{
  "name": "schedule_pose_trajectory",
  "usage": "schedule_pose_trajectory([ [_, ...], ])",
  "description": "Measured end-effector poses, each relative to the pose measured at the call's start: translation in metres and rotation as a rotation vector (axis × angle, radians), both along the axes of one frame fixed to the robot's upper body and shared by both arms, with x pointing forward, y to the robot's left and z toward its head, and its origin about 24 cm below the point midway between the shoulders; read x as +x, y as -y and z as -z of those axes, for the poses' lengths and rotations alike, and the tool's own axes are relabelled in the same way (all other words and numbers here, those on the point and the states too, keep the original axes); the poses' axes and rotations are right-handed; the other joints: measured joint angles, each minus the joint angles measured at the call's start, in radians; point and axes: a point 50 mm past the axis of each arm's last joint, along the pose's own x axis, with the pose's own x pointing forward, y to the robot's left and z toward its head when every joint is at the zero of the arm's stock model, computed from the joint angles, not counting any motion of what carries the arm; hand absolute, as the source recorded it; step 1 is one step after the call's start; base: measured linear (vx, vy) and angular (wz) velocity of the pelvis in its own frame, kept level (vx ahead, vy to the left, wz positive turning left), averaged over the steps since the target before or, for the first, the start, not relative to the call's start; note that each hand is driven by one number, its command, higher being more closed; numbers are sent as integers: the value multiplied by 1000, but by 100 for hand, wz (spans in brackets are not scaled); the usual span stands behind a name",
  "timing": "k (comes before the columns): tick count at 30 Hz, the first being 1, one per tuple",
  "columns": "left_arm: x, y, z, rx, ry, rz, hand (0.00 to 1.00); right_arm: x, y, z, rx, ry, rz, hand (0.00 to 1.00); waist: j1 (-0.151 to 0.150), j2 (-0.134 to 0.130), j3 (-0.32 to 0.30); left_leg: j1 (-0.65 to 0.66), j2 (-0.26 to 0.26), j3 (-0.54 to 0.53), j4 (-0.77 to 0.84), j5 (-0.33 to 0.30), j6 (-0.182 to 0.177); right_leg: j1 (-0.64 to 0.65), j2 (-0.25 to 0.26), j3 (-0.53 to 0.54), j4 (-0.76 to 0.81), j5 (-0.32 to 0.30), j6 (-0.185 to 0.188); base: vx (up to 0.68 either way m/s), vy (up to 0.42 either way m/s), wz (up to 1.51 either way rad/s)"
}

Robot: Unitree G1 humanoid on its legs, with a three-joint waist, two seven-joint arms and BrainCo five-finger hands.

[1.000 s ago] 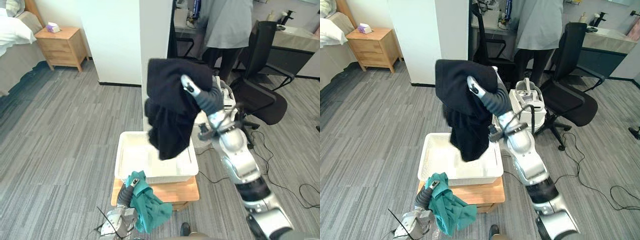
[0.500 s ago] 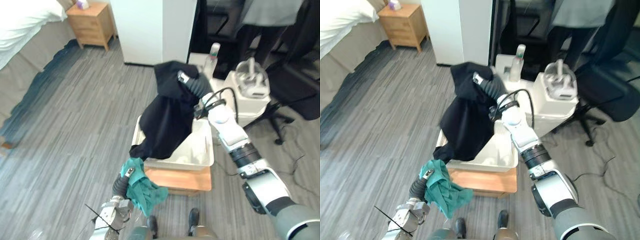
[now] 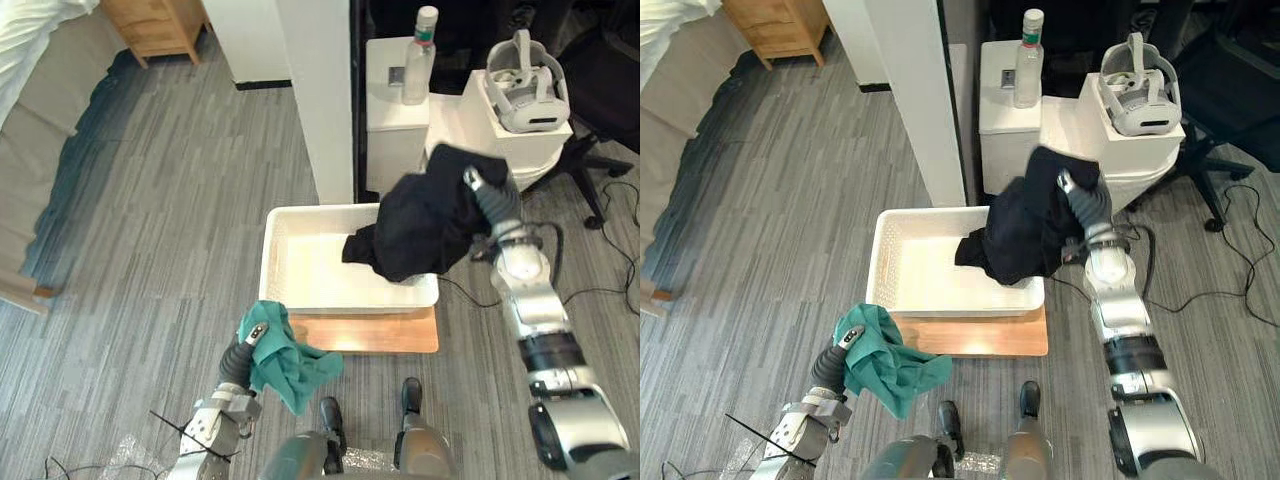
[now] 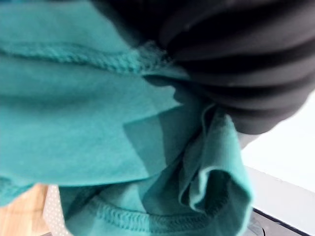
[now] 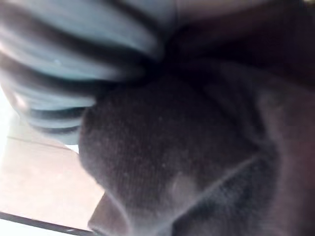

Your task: Tidy the bed and pick cloth on bed and put in laundry

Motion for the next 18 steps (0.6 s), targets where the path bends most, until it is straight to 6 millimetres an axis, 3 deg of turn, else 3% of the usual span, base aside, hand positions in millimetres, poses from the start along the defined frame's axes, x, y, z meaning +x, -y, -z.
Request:
schedule_pose_trajectory([
  [4, 0, 0, 0, 0, 2, 2, 100, -11, -19, 28, 15, -66, -71, 100, -1, 1, 0, 10, 4, 16, 3, -8, -6, 6, 4, 20, -6, 1, 1, -55, -31, -15],
  [8, 1, 1, -1, -1, 6, 1, 100, -24, -65, 65, -45, -186, -235, 100, 2, 1, 0, 14, 16, 15, 4, -18, -4, 21, 16, 19, -9, 2, -2, -80, -51, -2],
  [13, 5, 6, -9, -23, 46, 0, 100, -36, -124, 86, -130, -248, -426, 100, 10, 1, 0, 19, 23, 14, -5, -13, -9, 29, 19, 8, -11, 3, -2, -28, -38, 5],
  [18, 11, 17, -18, -39, 83, 28, 100, -38, -144, 104, -157, -325, -475, 100, 34, -7, -2, 28, 21, 4, -8, -12, -9, 53, 19, -11, -26, 3, -2, 6, -2, 10],
])
